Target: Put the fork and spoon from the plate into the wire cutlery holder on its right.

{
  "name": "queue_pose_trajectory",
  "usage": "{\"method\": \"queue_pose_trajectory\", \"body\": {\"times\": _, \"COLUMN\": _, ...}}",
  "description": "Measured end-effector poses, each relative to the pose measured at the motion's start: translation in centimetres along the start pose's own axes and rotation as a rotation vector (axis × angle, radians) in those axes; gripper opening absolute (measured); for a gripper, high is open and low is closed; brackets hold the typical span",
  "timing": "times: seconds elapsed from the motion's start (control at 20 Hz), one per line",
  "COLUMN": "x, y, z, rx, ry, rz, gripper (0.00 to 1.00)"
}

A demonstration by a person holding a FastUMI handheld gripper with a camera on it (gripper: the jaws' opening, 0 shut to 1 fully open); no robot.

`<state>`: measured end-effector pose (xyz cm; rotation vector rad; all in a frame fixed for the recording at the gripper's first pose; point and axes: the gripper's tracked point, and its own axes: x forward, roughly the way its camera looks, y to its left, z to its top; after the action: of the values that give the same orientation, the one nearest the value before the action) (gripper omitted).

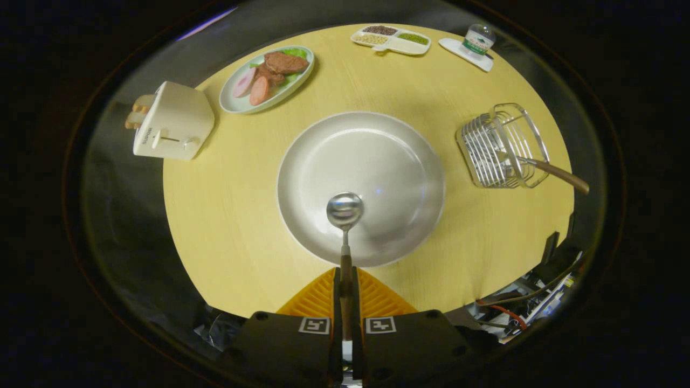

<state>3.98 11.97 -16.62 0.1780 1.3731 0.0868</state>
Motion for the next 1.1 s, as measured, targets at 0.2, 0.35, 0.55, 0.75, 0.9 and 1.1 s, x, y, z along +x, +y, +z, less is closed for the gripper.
{"method": "queue_pose_trajectory", "body": {"times": 0.2, "x": -1.1, "y": -0.4, "z": 0.2, "rx": 0.008, "ry": -0.003, "rz": -0.007, "gripper": 0.1}}
{"method": "queue_pose_trajectory", "body": {"times": 0.35, "x": -1.5, "y": -0.6, "z": 0.4, "rx": 0.01, "ry": -0.005, "rz": -0.007, "gripper": 0.1}}
{"method": "queue_pose_trajectory", "body": {"times": 0.55, "x": -1.8, "y": -0.6, "z": 0.7, "rx": 0.012, "ry": -0.007, "rz": -0.011, "gripper": 0.1}}
{"method": "queue_pose_trajectory", "body": {"times": 0.75, "x": -1.5, "y": -1.5, "z": -0.1, "rx": -0.002, "ry": 0.017, "rz": -0.045, "gripper": 0.1}}
{"method": "queue_pose_trajectory", "body": {"times": 0.9, "x": -0.5, "y": -1.9, "z": -1.5, "rx": -0.005, "ry": 0.05, "rz": -0.06, "gripper": 0.09}}
{"method": "queue_pose_trajectory", "body": {"times": 1.1, "x": 1.4, "y": -2.7, "z": -2.7, "rx": -0.024, "ry": 0.081, "rz": -0.081, "gripper": 0.04}}
